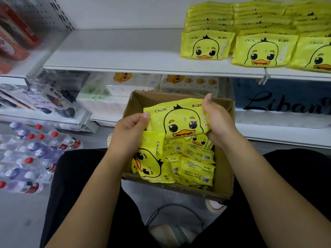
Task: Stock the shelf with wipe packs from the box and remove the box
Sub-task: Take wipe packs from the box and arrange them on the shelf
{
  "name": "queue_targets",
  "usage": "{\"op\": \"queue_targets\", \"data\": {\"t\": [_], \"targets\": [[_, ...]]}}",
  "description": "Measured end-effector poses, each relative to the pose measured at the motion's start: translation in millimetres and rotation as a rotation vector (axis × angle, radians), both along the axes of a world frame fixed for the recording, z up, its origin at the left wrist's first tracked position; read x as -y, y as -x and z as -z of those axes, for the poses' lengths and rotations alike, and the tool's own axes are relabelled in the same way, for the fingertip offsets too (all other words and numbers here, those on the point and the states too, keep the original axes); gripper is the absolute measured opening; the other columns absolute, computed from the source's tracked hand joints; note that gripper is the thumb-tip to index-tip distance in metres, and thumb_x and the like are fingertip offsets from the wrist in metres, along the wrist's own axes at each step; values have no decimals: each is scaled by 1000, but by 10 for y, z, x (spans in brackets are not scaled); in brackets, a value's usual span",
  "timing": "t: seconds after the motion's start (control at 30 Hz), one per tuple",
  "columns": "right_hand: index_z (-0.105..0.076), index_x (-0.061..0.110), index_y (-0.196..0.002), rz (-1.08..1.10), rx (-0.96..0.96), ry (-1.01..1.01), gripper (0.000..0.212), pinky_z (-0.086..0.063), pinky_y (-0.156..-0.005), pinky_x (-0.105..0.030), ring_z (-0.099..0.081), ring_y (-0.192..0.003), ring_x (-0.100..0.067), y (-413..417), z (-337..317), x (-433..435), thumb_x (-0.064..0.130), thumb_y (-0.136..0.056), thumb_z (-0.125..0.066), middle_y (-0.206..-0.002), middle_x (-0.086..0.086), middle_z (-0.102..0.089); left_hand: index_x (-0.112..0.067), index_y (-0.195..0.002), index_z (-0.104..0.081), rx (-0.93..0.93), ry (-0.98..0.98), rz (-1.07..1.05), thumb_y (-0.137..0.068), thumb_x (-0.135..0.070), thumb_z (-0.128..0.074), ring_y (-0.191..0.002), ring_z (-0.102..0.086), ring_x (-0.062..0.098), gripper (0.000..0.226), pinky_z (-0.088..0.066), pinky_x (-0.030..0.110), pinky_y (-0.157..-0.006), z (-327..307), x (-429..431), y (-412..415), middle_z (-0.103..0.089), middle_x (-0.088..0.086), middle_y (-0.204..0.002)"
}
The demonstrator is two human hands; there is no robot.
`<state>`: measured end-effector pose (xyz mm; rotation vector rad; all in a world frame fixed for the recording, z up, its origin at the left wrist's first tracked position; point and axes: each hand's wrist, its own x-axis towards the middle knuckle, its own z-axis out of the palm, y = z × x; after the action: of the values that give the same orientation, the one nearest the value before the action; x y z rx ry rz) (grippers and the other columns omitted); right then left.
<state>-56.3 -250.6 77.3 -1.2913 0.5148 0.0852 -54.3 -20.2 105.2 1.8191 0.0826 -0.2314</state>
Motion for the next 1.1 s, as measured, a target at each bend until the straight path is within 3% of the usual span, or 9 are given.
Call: {"op": "queue_targets", "data": {"t": [0.1,0.3,0.43,0.57,0.63,0.7,0.83,1.0,1.1], "targets": [[-55,28,-91,61,15,15,29,-34,-47,-11,-47,-45,5,13,0,-23,51,-104,-41,-67,17,-47,4,-97,-65,-21,82,-67,-92,-49,-63,-75,-51,26,54,-43,40,-72,-21,48,62,-60,18,-82],[-58,23,-133,191,4,89,45,-32,-53,-17,-35,-62,-9,-1,11,11,53,-104,-40,-73,8,-43,-10,-89,-74,-55,57,-55,-102,-42,-56,-68,-58,22,39,-49,27,-58,-80,141,134,-70,9,-79],[-56,29,-96,242,-18,29,34,-32,-52,-18,-36,-60,-9,-64,-26,113,59,-102,-40,-69,8,-42,-21,-95,-80,-140,-93,202,-100,-51,-52,-100,-69,8,41,-50,39,-99,-82,133,154,-79,-9,-98],[-60,23,-94,177,-20,-123,38,-46,-62,-21,-49,-56,-7,-72,-72,117,60,-96,-50,-61,12,-58,-15,-95,-79,-133,15,117,-101,-42,-57,-98,-71,27,35,-52,59,-99,-22,203,168,-79,-1,-102],[-65,13,-116,111,44,-334,52,-56,-87,-40,-72,-82,-20,-54,-118,98,56,-88,-60,-91,0,-76,-15,-94,-80,-128,86,36,-100,-39,-60,-99,-73,29,32,-53,58,-98,-26,244,158,-79,3,-102],[-59,5,-131,117,92,-418,61,-56,-95,-52,-70,-110,-34,-23,-162,57,47,-87,-61,-119,-16,-72,-16,-93,-80,-114,126,-19,-99,-39,-62,-98,-73,28,30,-54,57,-98,-33,296,138,-79,5,-101],[-59,2,-127,189,137,-394,33,-54,-99,-52,-69,-112,-33,11,-155,34,25,-103,-52,-121,-20,-70,-14,-91,-80,-116,237,-91,-97,-33,-66,-87,-73,27,25,-55,57,-93,-59,390,125,-78,12,-98],[-63,10,-118,262,173,-354,24,-63,-80,-40,-74,-90,-22,79,-291,115,22,-105,-46,-107,-11,-75,-12,-90,-81,-106,297,-113,-96,-31,-67,-94,-72,34,24,-52,62,-98,-117,404,191,-78,16,-99],[-60,9,-130,291,193,-246,31,-58,-94,-39,-71,-104,-21,126,-367,127,24,-106,-47,-118,-10,-72,-13,-87,-82,-108,302,-103,-96,-29,-67,-97,-73,34,24,-52,59,-100,-196,430,216,-78,14,-100]]}}
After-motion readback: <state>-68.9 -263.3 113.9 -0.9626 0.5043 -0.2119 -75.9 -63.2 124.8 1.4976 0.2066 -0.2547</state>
